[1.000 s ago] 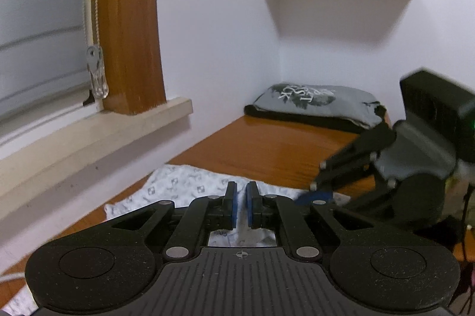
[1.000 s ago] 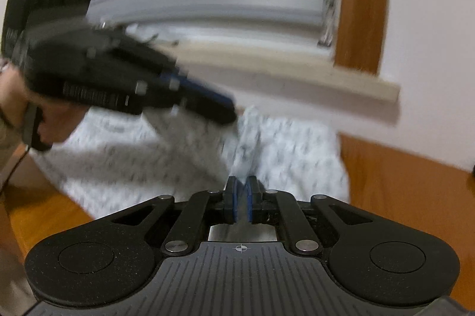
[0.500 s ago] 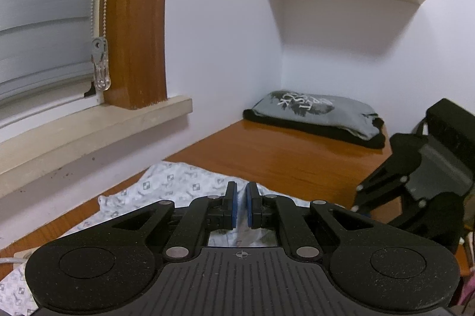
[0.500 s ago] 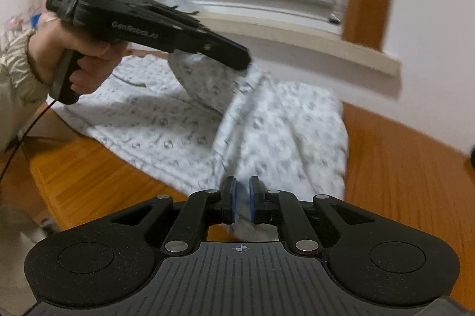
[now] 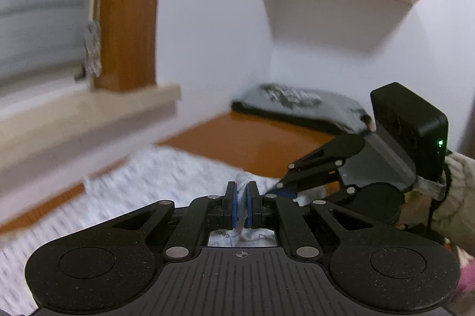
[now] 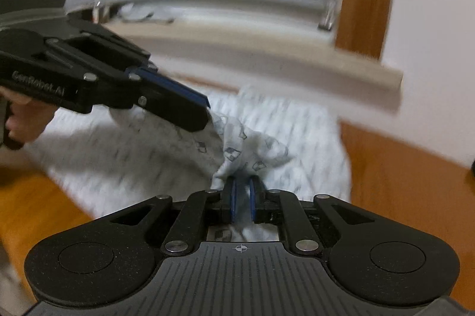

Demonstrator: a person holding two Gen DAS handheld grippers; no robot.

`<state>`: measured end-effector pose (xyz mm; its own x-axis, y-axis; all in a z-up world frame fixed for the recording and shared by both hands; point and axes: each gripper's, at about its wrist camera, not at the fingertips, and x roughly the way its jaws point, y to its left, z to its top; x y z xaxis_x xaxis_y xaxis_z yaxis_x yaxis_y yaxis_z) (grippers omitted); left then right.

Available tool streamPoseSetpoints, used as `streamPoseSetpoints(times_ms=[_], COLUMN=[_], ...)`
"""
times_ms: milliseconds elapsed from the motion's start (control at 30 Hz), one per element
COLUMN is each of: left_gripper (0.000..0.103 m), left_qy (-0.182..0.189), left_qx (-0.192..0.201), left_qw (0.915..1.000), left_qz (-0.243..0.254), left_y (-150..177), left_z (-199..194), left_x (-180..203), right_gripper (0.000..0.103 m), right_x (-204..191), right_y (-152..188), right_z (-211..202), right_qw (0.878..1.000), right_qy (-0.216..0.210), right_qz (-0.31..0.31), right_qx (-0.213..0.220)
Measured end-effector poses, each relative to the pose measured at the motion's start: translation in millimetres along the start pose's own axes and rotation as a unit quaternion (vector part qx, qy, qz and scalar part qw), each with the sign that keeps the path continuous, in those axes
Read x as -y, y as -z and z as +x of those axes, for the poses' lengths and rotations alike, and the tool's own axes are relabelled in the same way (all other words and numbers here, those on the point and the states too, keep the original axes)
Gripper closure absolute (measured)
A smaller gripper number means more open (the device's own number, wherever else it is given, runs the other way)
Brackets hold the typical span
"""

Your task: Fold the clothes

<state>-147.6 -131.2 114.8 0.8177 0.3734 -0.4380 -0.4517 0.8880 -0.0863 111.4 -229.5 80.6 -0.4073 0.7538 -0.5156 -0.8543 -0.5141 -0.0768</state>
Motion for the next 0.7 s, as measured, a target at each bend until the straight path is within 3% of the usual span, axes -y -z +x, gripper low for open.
streamPoseSetpoints(times_ms=[167,333,467,700], left_gripper=[0.096,0.096,0.096,0.095], left_qy=[0.005,-0.004,-0.005,-0.003], left_qx=[-0.023,-0.046,-0.055,-0.062], left_qw=[0.9997,0.9989,0.9984,0.9981], left_qz=[-0.005,0.005,0.014,0.009], left_y=[28.2,38.3,37.8,39.5], left_z=[0.5,3.4,4.9,4.0], left_x=[9.5,9.3,11.2,7.2], right_gripper=[0.079,0.079,0.079,0.079], right_x=[3.8,16.9,16.1,1.9], right_y=[18.5,17.1,0.0,-18.4], right_z=[-39.6,-67.3,-54.4,-4.4], right_qw=[0.999,0.996,0.994,0.996], right_qy=[0.012,0.048,0.055,0.058], right_qz=[0.025,0.045,0.058,0.062], right_qx=[0.029,0.061,0.072,0.02])
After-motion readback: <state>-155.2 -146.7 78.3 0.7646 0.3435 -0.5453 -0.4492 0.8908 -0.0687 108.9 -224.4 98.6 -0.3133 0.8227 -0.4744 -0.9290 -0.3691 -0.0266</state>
